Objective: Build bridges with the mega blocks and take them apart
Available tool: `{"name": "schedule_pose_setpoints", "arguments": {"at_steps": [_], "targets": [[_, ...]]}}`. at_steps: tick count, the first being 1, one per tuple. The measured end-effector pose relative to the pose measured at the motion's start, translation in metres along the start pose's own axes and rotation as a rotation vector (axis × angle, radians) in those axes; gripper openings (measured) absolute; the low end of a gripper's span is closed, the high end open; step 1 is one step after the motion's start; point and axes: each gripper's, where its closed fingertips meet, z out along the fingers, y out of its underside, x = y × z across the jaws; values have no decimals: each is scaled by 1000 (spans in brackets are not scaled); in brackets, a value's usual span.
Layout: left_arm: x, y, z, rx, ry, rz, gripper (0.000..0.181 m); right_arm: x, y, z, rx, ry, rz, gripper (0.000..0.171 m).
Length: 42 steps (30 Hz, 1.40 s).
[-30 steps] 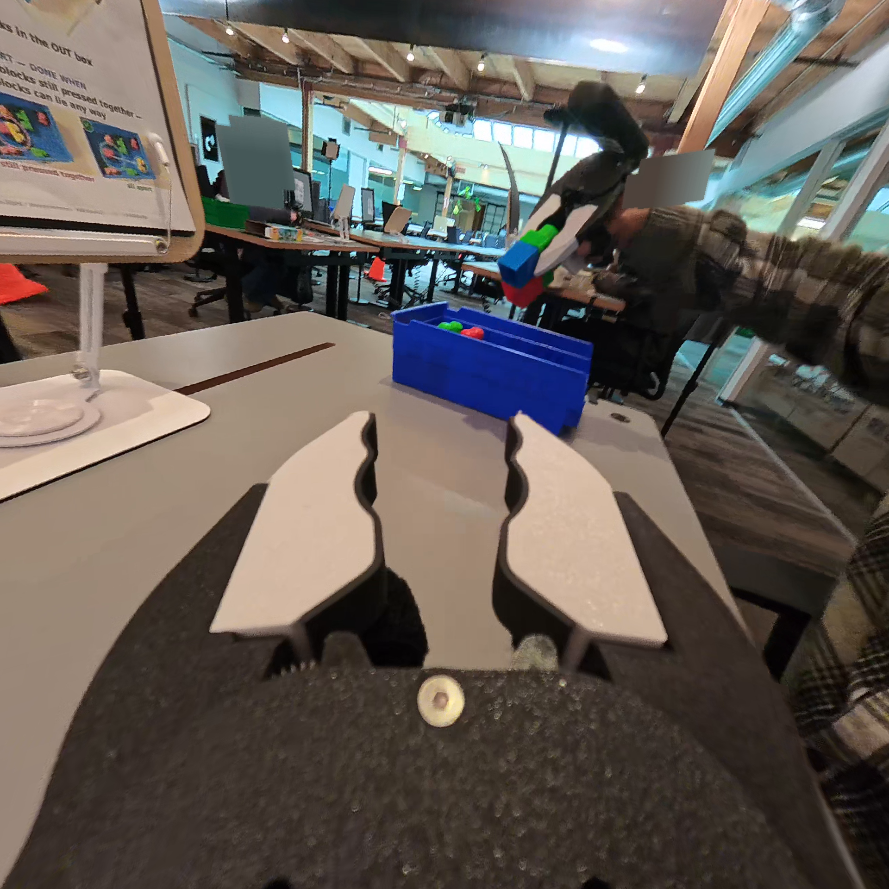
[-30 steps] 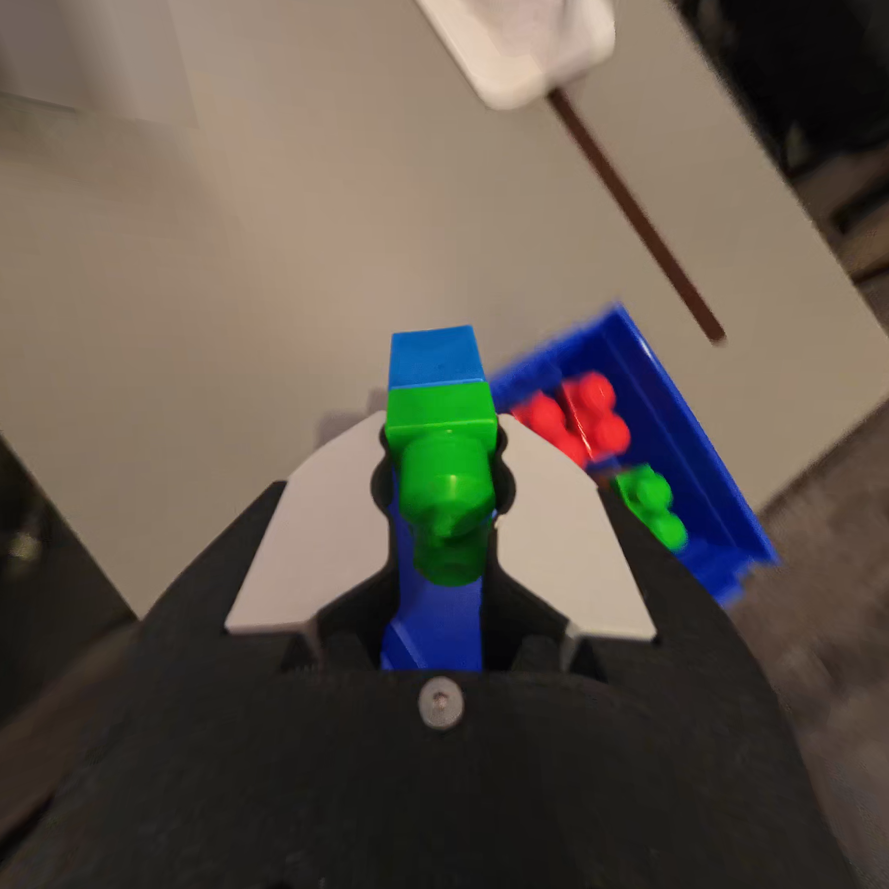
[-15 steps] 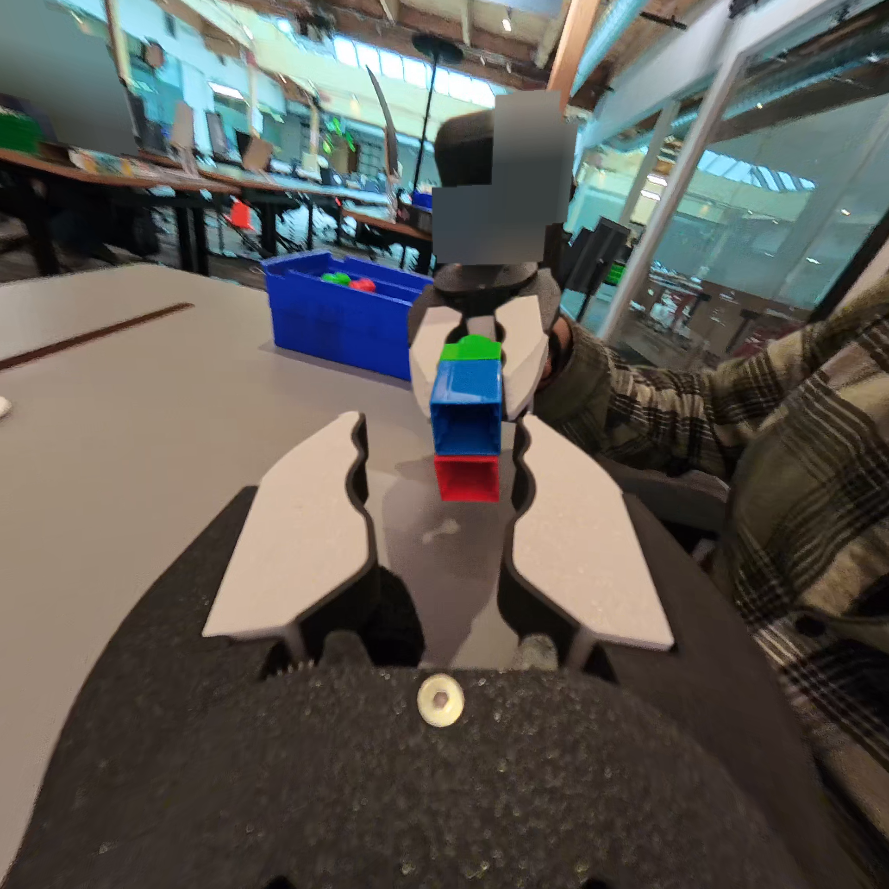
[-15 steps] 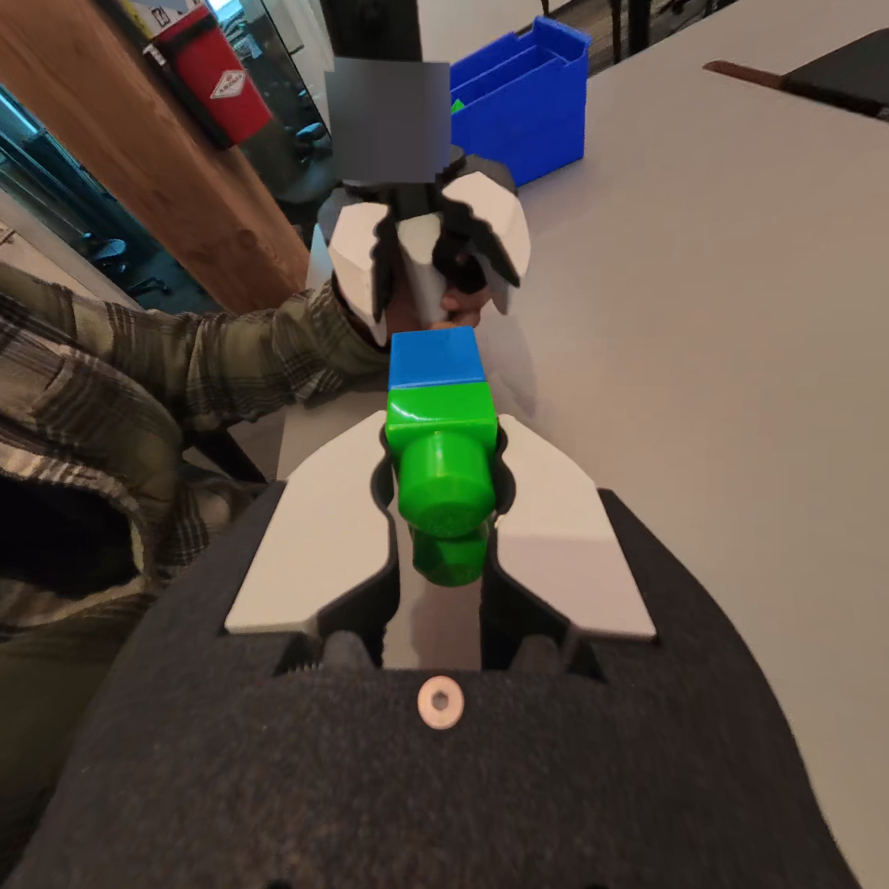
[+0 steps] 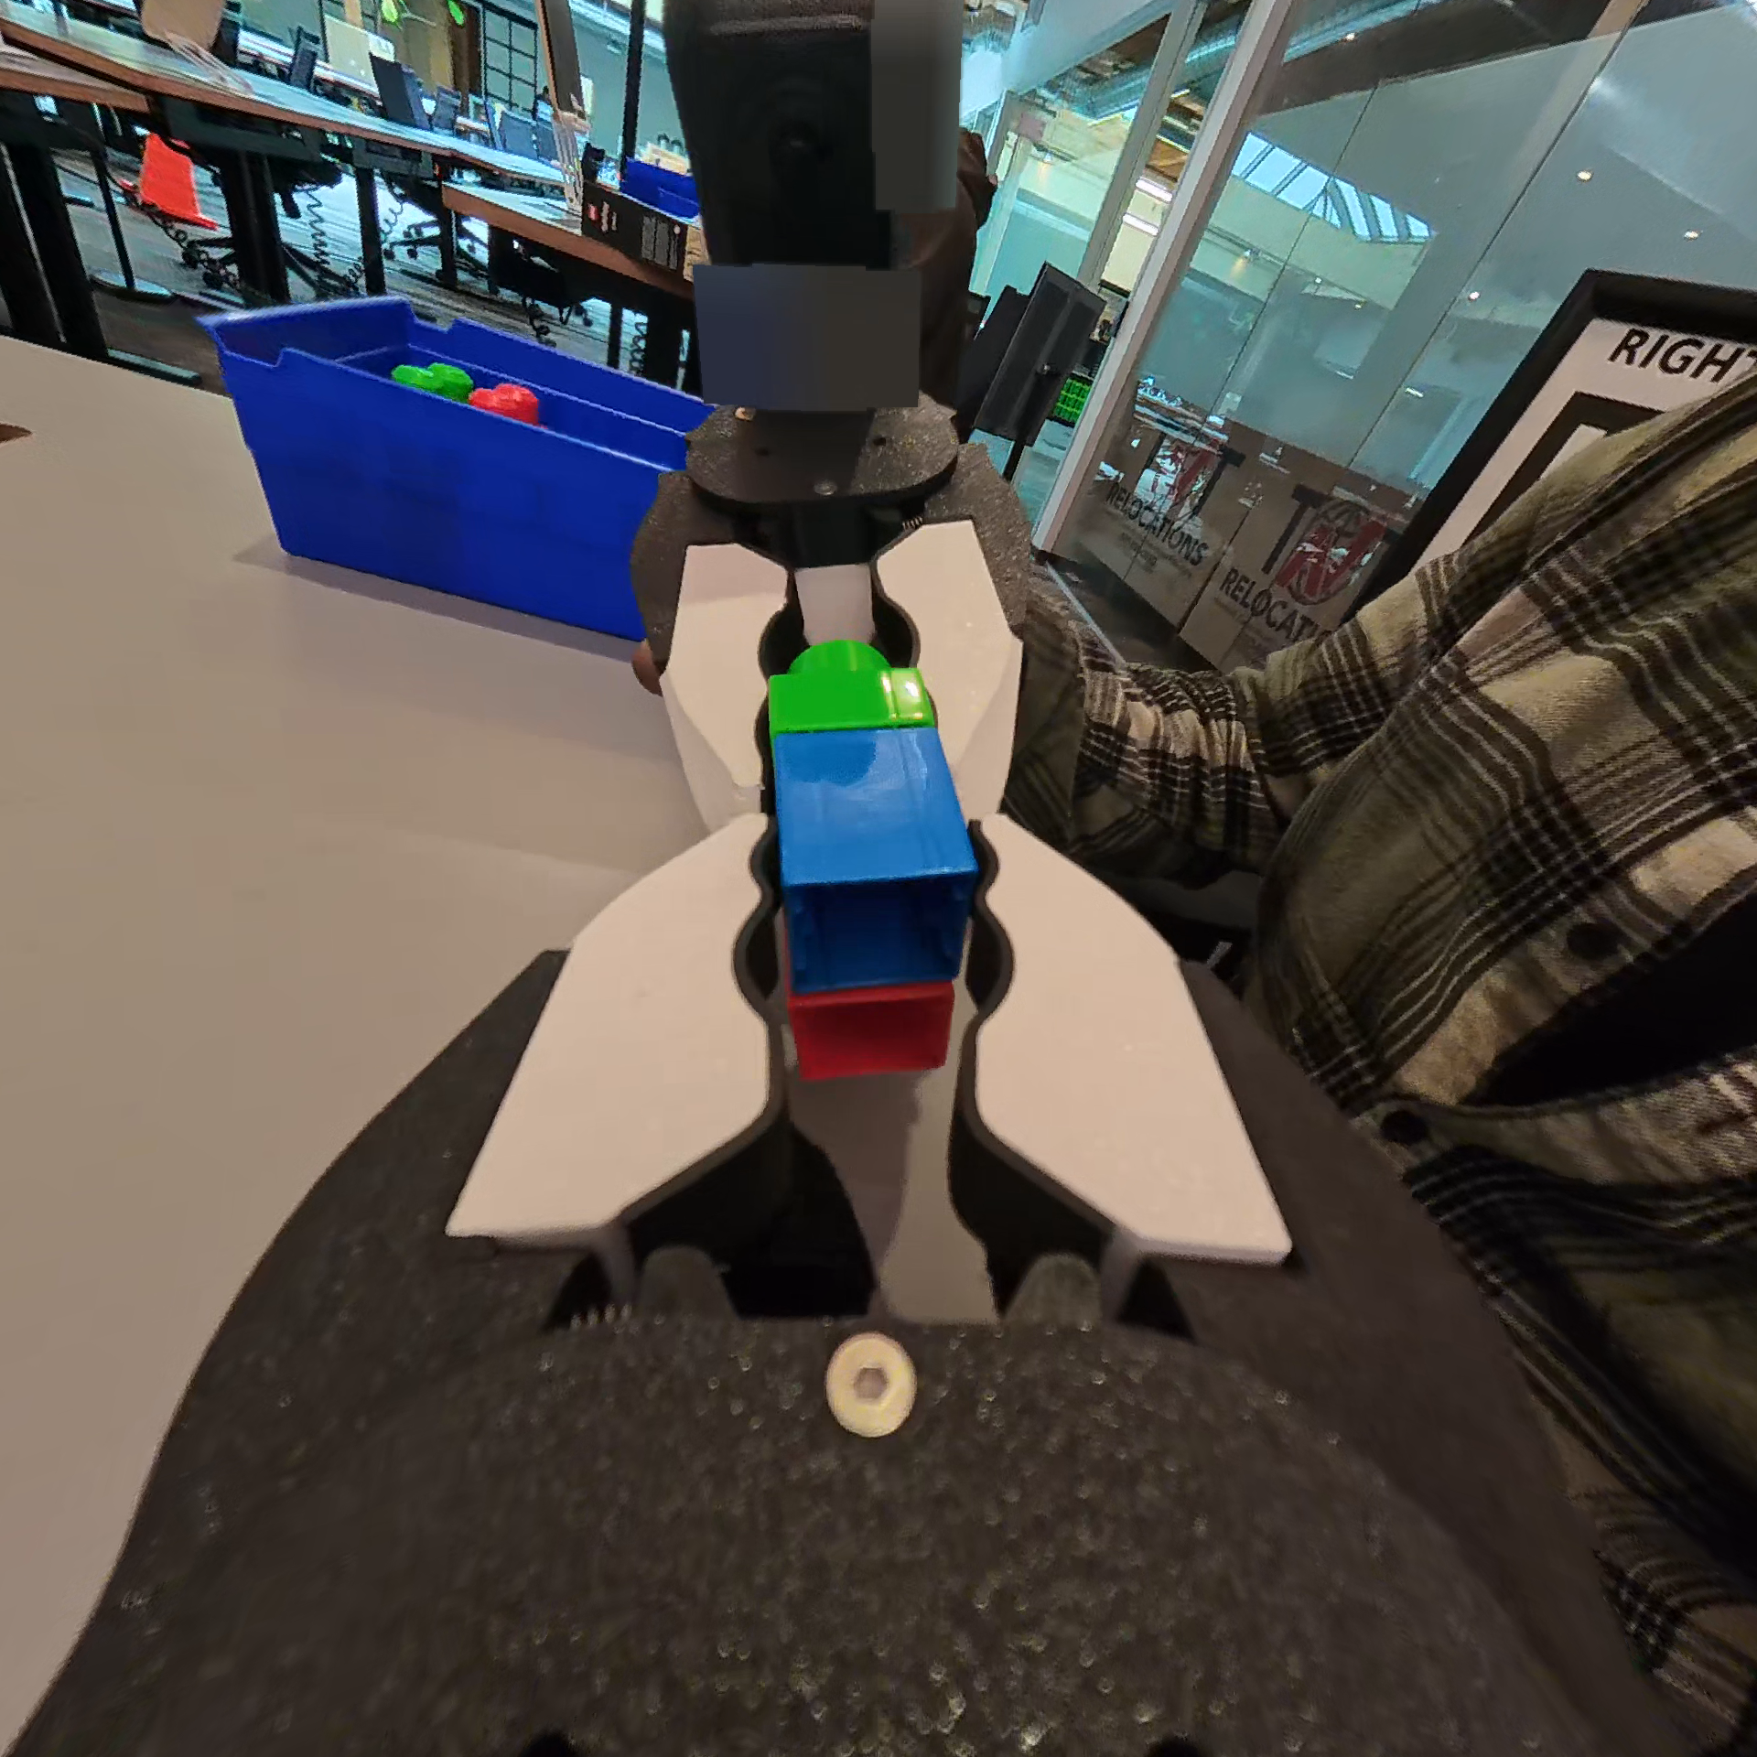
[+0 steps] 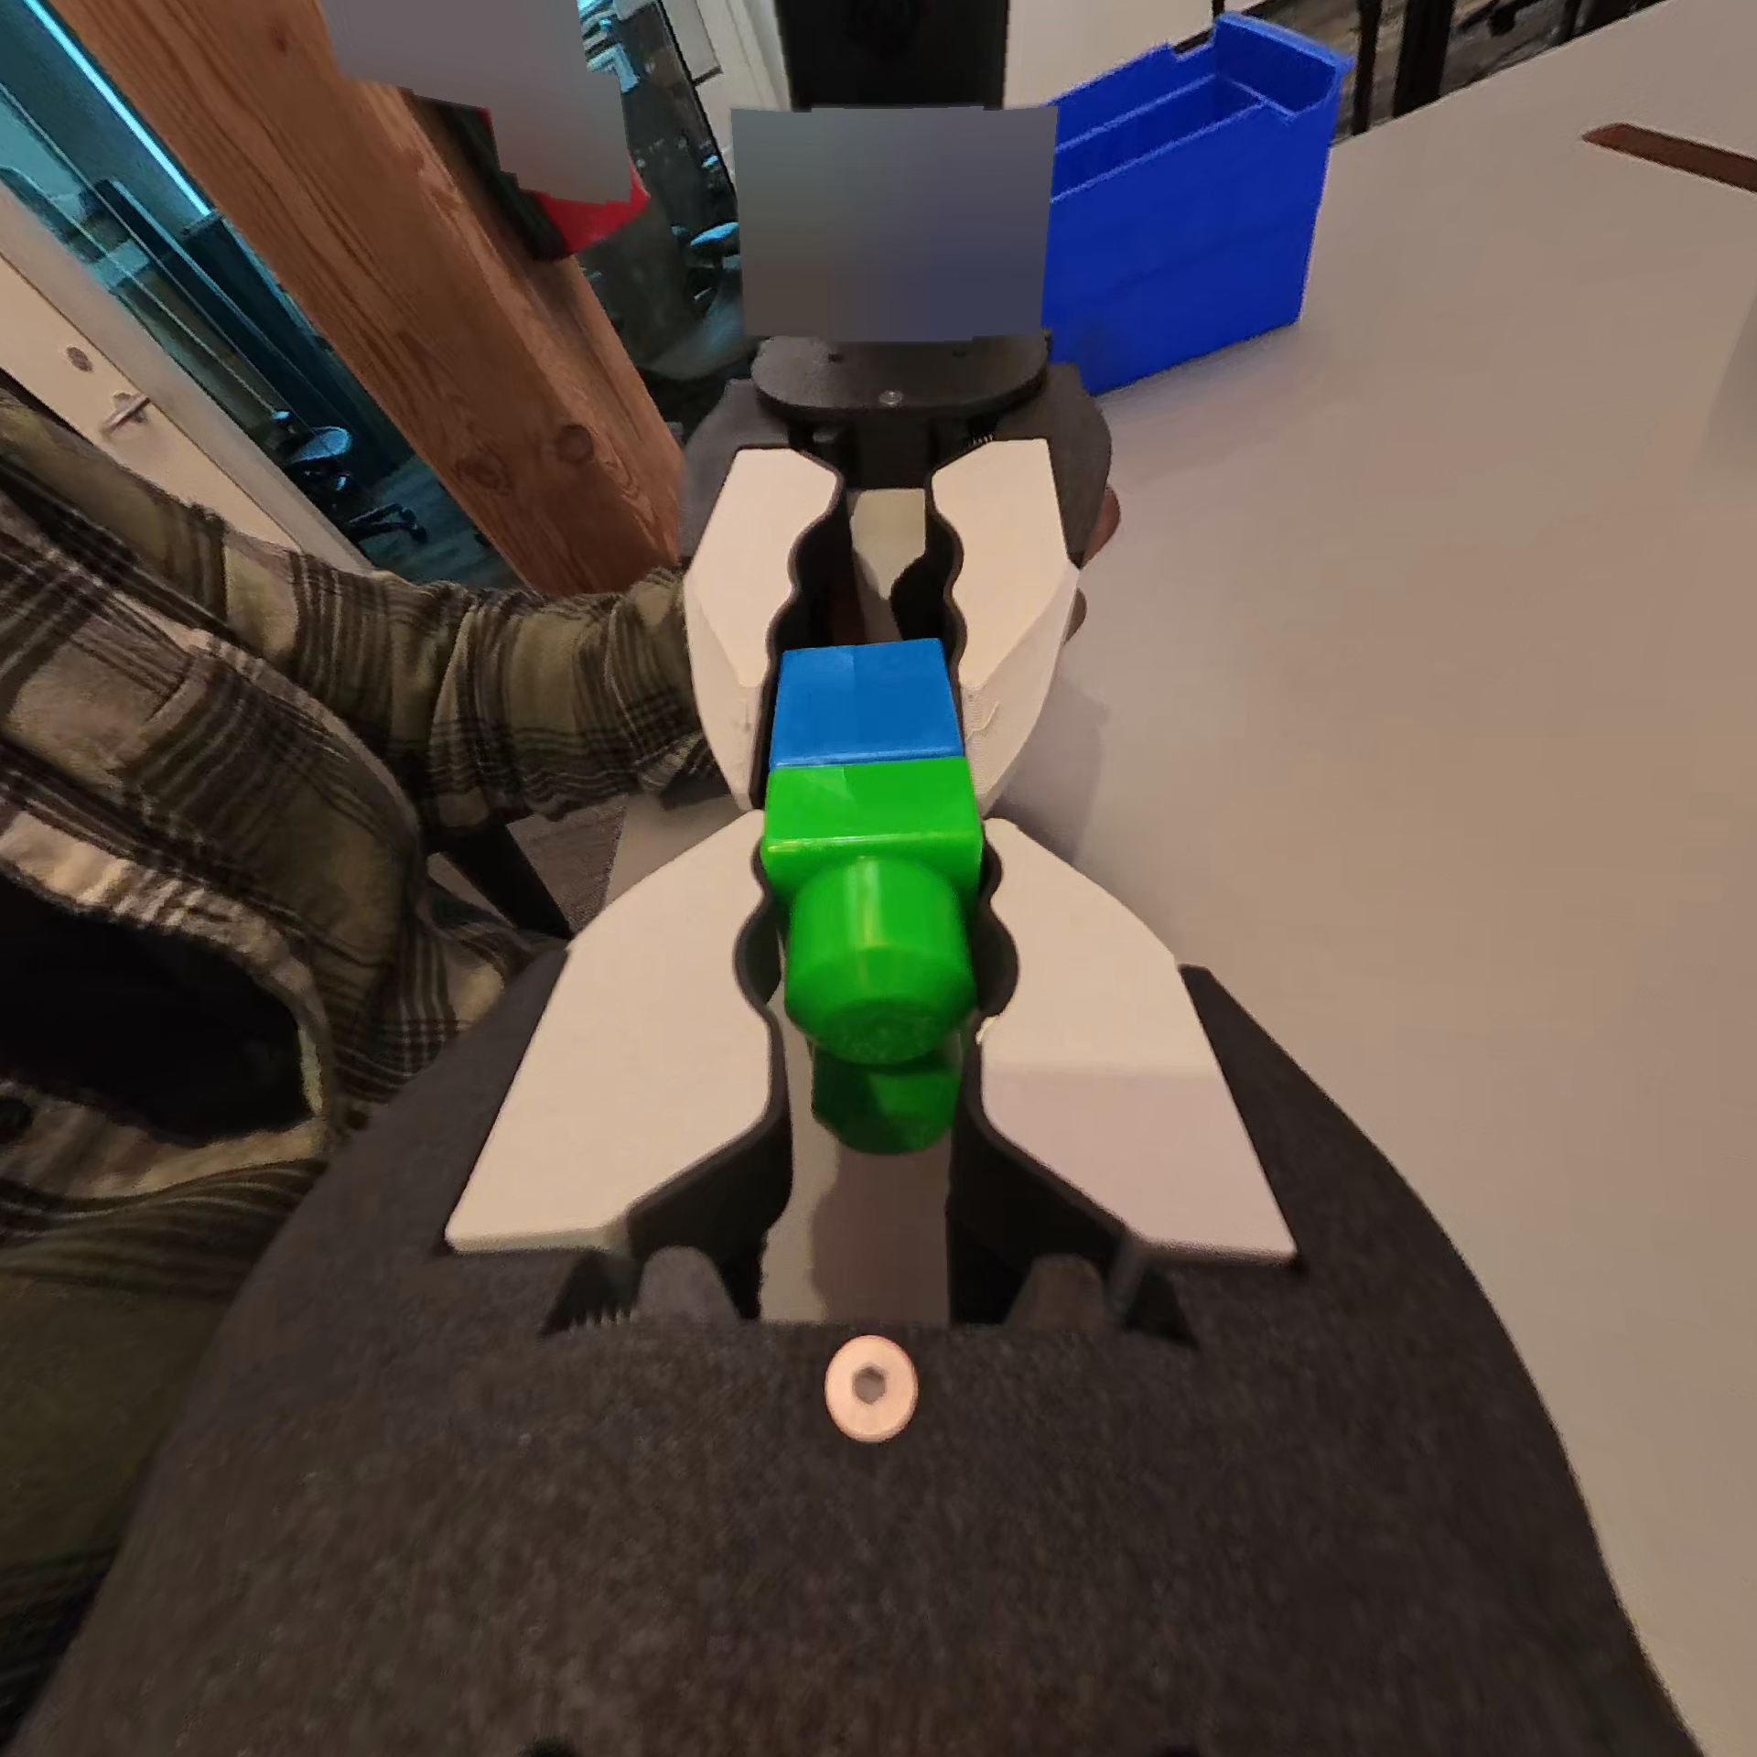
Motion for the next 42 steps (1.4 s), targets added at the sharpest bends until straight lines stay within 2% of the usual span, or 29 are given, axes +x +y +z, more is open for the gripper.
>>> {"name": "schedule_pose_setpoints", "arguments": {"at_steps": [5,7,10,13,15,17,20,22,25,29,32,34,36,38,39,42], "targets": [[9,-9,-11,6,-46,30,36,-10,-8,-14,58,-45,-5,35],[3,-21,-43,103,-87,-7,36,-2,-8,-34,115,-12,27,35],[-6,-23,-79,157,-161,-49,36,4,-1,-44,126,22,56,35],[-8,-33,-118,170,-346,-70,36,3,-5,-45,150,41,61,35],[-7,-47,-177,105,-593,-53,36,-1,-7,-46,161,48,54,35],[-4,-60,-263,1,-920,-22,36,-4,-9,-46,163,66,37,35],[-3,-42,-392,-227,-1295,-127,37,-6,-14,-41,177,68,27,35],[-7,-8,-442,-291,-1343,-298,37,-5,-17,-36,185,66,23,36],[-17,36,-472,-253,-1301,-475,37,-2,-15,-30,186,53,49,36],[-27,75,-483,-235,-1257,-582,37,-1,-15,-29,193,49,67,36],[-29,88,-477,-245,-1201,-625,40,-2,-13,-27,192,41,76,36],[-29,76,-479,-230,-1234,-588,58,-2,-13,-27,200,38,81,36],[-26,42,-472,-193,-1285,-464,68,-2,-14,-26,209,31,89,36],[-17,-3,-439,-154,-1274,-295,72,-3,-15,-25,210,23,91,36],[-11,-23,-411,-145,-1237,-216,73,-3,-16,-24,211,21,92,36],[3,-47,-291,-155,-988,-83,72,-6,-19,-18,212,-5,92,36]]}}
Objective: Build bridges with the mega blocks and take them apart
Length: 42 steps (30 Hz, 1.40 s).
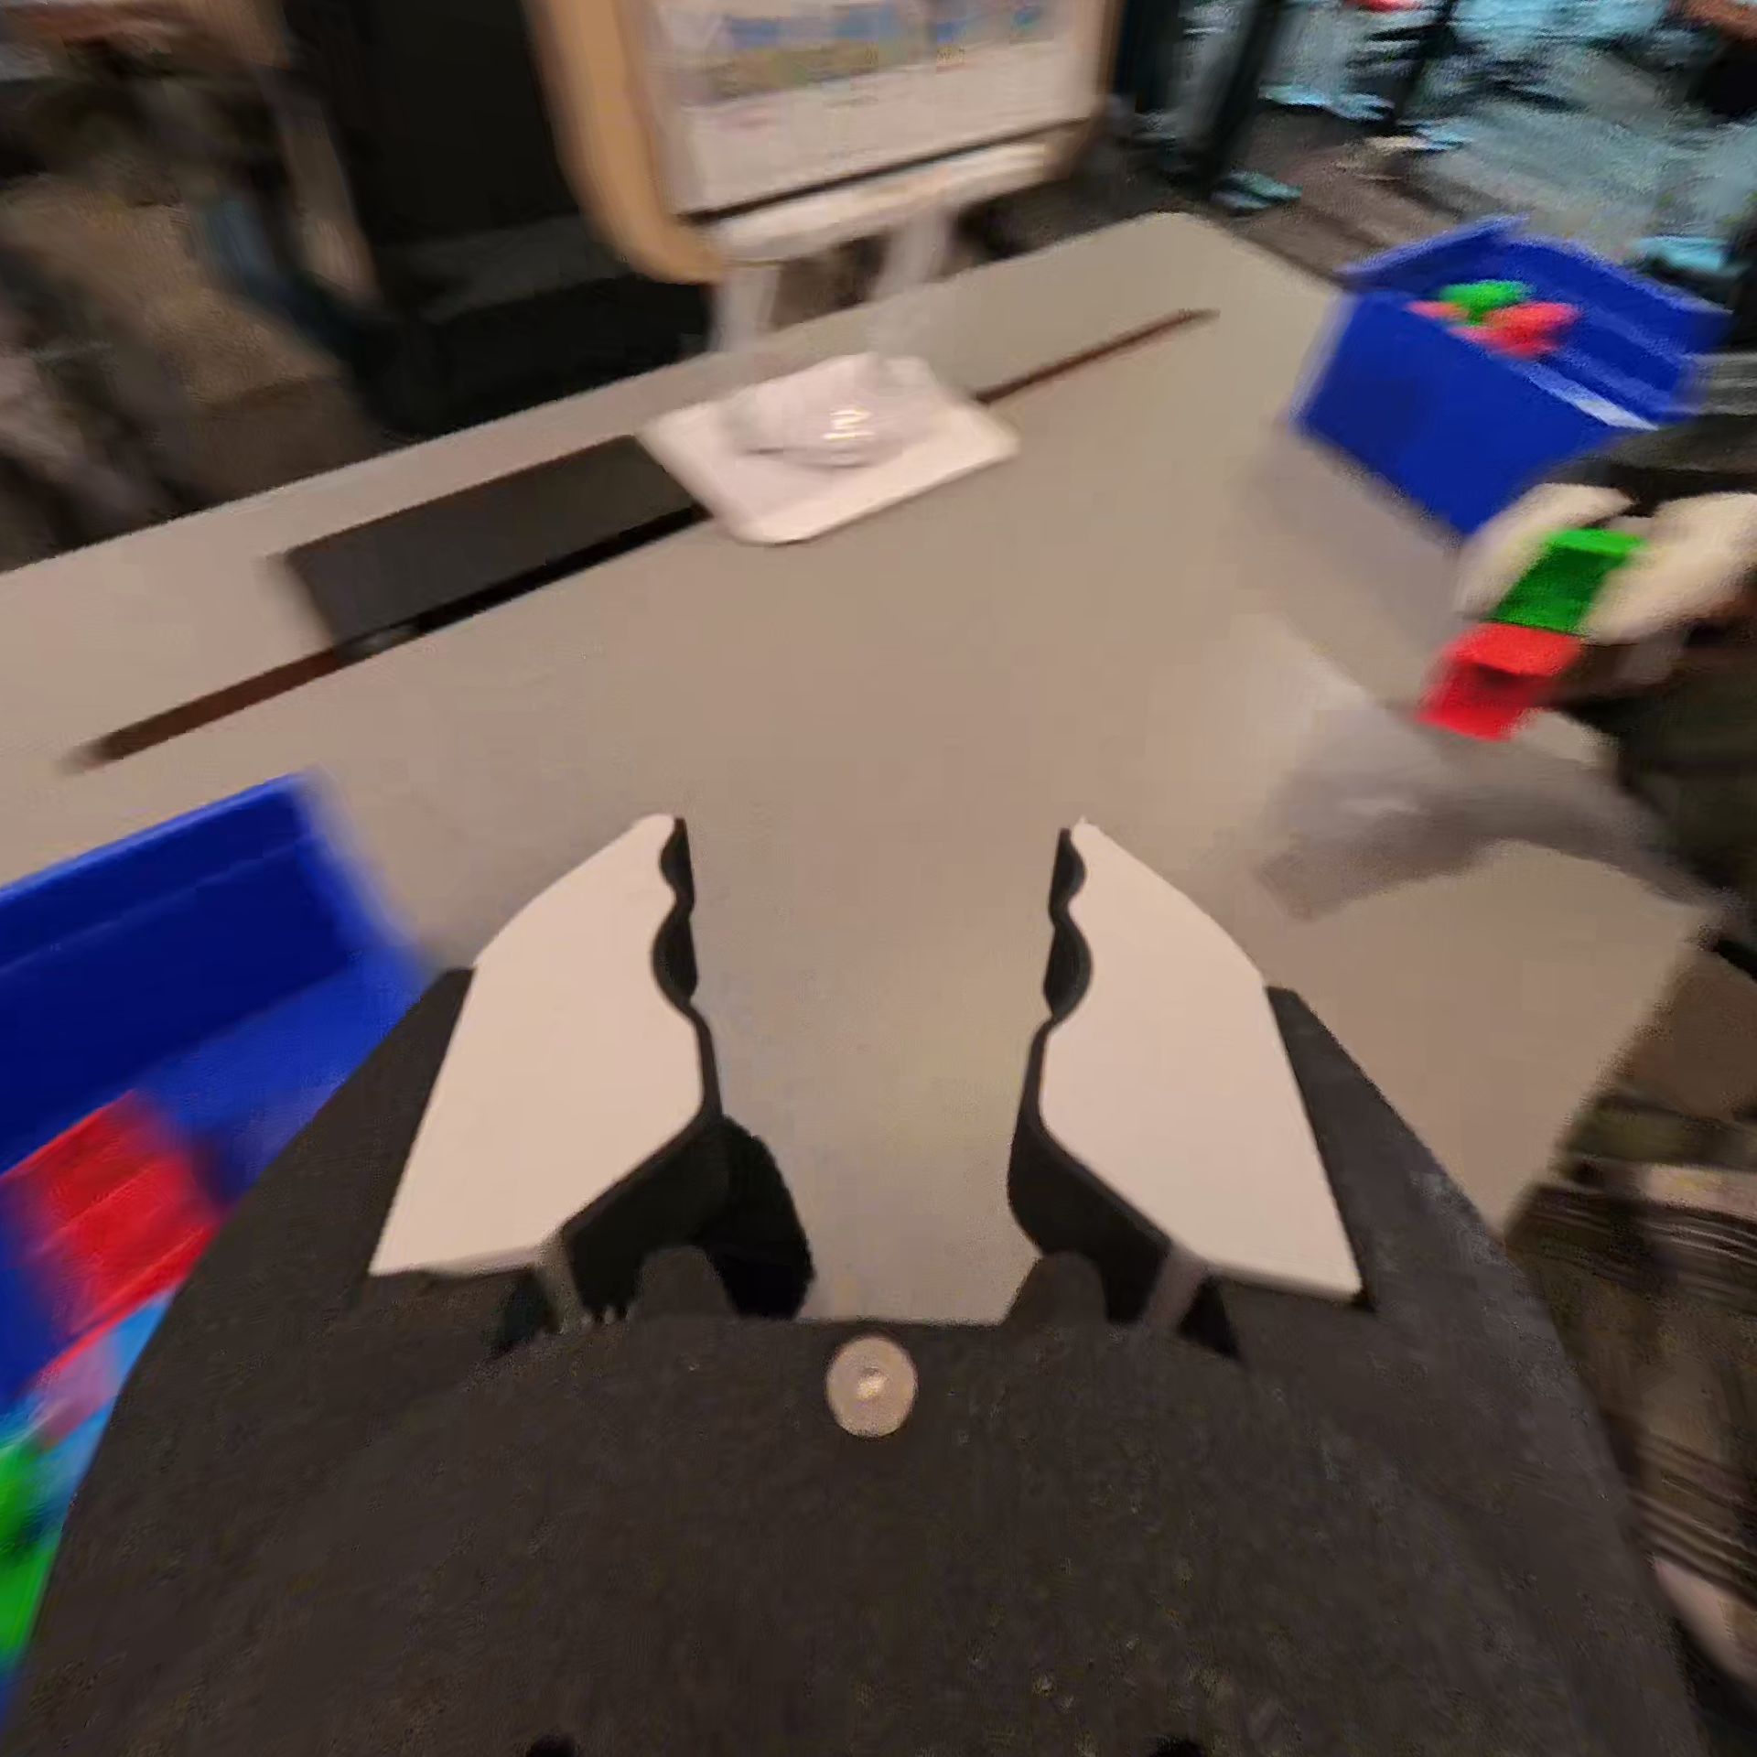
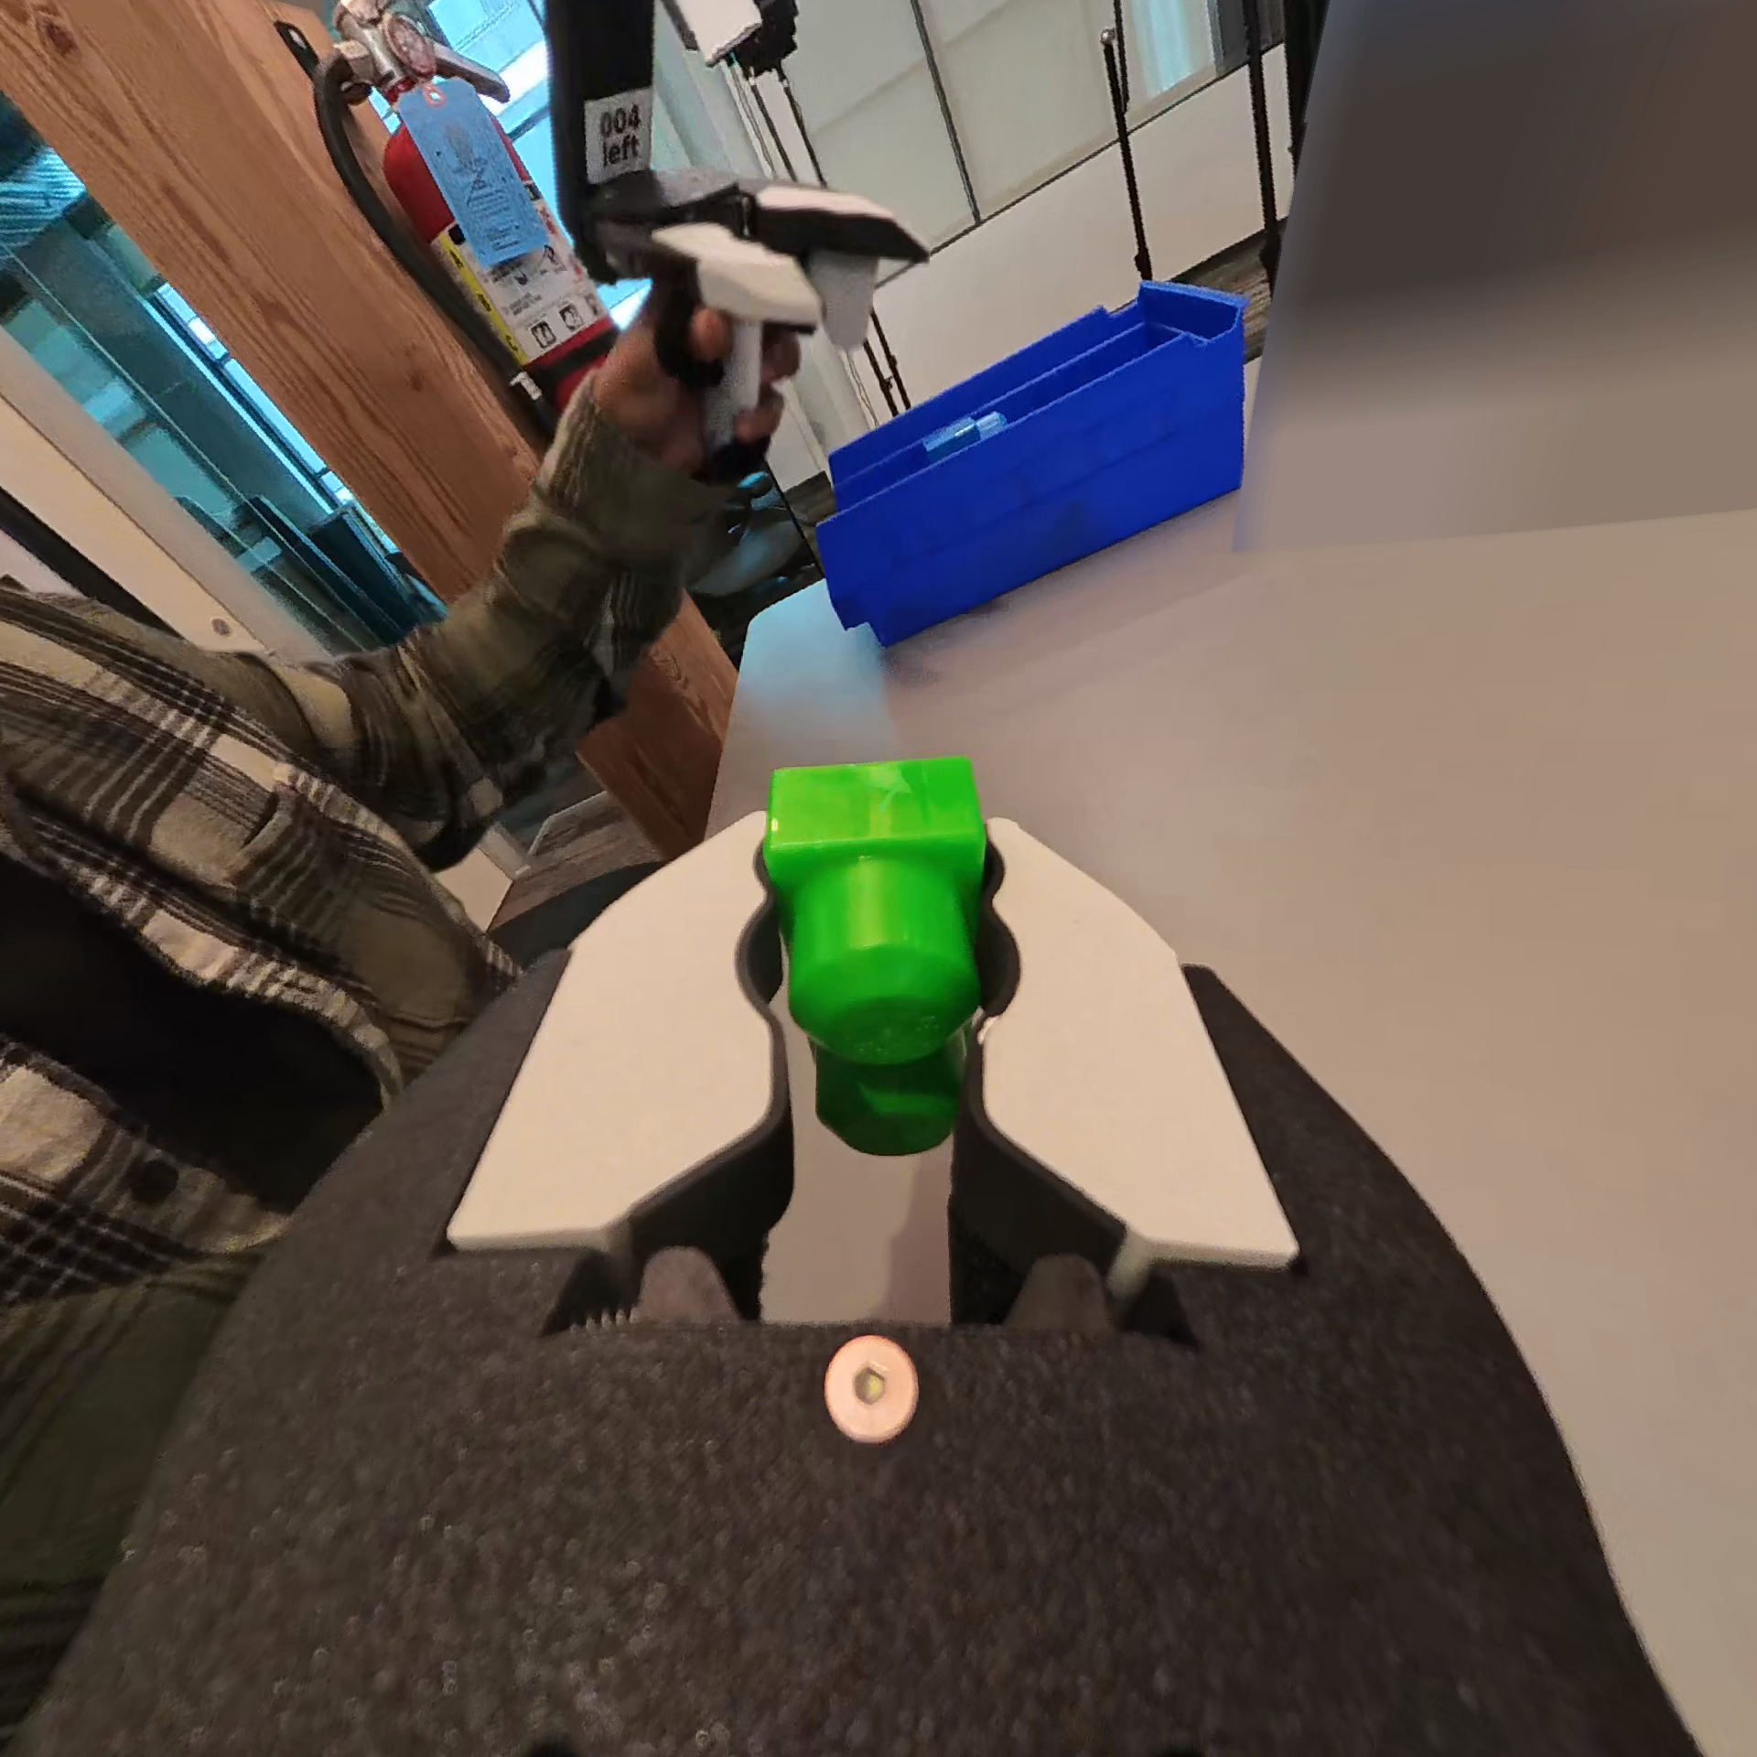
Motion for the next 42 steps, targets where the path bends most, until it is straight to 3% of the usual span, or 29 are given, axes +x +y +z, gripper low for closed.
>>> {"name": "schedule_pose_setpoints", "arguments": {"at_steps": [4,6,9,12,13,14,20,25,29,32,37,42], "targets": [[148,19,94,-21,447,0,67,-5,-2,6,0,-23,-1,36],[193,34,129,-48,604,-45,67,-8,-3,5,10,-29,-1,35],[236,39,151,-51,800,-127,68,-13,0,4,17,-38,2,36],[255,41,159,-76,862,-108,65,-18,3,5,14,-58,4,36],[260,40,159,-74,883,-100,57,-19,4,6,11,-64,3,36],[264,37,157,-57,903,-85,38,-20,4,7,9,-72,3,36],[265,31,148,-13,799,-1,35,-27,2,1,9,-104,-13,35],[177,11,97,114,538,-71,35,-5,-13,-42,113,21,-1,35],[31,6,17,86,54,-123,36,-10,-13,-41,107,28,-17,35],[-84,31,-54,-46,-302,-198,37,-10,-10,-33,95,14,-15,35],[-154,100,-81,-222,-358,-436,37,-9,-5,-22,69,1,-3,36],[-161,126,-67,-219,-298,-501,41,-8,-4,-20,64,4,1,36]]}}
